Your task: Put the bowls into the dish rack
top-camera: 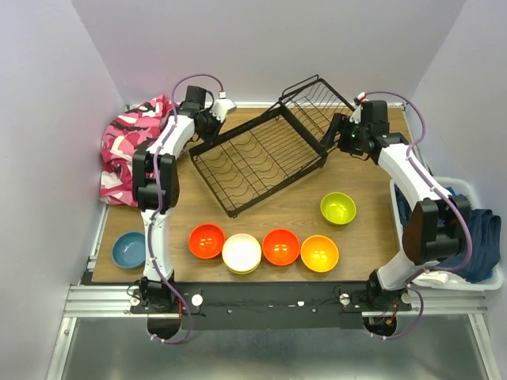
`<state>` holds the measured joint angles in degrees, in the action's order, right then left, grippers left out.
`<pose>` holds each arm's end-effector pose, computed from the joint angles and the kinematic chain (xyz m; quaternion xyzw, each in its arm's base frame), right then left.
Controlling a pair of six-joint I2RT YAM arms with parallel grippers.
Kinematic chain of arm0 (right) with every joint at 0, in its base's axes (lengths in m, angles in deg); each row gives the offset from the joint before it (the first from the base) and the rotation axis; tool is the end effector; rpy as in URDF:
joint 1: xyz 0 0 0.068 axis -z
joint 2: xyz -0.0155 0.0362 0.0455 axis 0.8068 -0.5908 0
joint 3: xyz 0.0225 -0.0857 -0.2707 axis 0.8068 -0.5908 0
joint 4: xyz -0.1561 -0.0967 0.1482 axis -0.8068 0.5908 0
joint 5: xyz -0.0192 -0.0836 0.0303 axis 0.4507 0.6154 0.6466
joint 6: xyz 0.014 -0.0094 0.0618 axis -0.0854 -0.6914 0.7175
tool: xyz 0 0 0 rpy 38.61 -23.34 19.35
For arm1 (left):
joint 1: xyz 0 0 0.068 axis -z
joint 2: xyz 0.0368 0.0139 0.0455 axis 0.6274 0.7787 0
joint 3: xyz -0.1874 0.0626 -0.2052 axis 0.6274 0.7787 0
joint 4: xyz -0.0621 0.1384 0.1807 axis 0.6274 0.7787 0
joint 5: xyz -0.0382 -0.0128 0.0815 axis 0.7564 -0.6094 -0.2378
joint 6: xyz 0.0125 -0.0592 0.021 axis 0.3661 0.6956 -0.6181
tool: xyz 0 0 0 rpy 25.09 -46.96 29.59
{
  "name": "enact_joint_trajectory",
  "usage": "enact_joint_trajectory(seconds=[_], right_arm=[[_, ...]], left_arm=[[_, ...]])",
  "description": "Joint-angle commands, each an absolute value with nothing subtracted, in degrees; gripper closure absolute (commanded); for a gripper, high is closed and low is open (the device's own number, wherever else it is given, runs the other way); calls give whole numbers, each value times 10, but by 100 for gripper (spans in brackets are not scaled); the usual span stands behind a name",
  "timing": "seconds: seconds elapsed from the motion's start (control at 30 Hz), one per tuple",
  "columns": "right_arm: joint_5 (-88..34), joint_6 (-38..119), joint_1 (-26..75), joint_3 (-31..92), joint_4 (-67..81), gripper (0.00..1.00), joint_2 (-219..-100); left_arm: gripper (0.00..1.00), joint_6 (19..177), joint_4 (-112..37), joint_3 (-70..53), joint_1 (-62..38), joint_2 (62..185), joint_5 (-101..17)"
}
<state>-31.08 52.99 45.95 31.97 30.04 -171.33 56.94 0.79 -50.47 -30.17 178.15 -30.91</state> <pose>0.3508 0.0581 0.3105 0.0494 0.8983 0.1868 0.3946 0.4897 -0.0917 0.2257 0.3537 0.8645 -0.1018 0.3424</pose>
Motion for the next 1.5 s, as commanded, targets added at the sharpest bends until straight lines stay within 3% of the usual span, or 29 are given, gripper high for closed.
enact_joint_trajectory(seconds=[0.0,0.17,0.4,0.63,1.0,1.2,1.47], right_arm=[[-290,529,456,299,311,14,-1693],[-287,530,456,271,311,14,-1683],[-288,525,456,251,306,15,-1682],[-286,551,451,243,303,23,-1705],[-277,564,407,248,294,27,-1755],[-236,607,398,260,304,38,-1784],[-156,621,396,289,318,66,-1818]], left_arm=[[91,622,80,-467,-295,1739,-269],[100,666,38,-372,-292,1681,-264],[100,733,-20,-255,-291,1612,-258],[100,820,-60,-199,-285,1561,-267],[100,931,-106,-123,-271,1496,-300],[100,929,-113,-104,-271,1477,-312],[100,945,-115,-117,-270,1487,-306]])
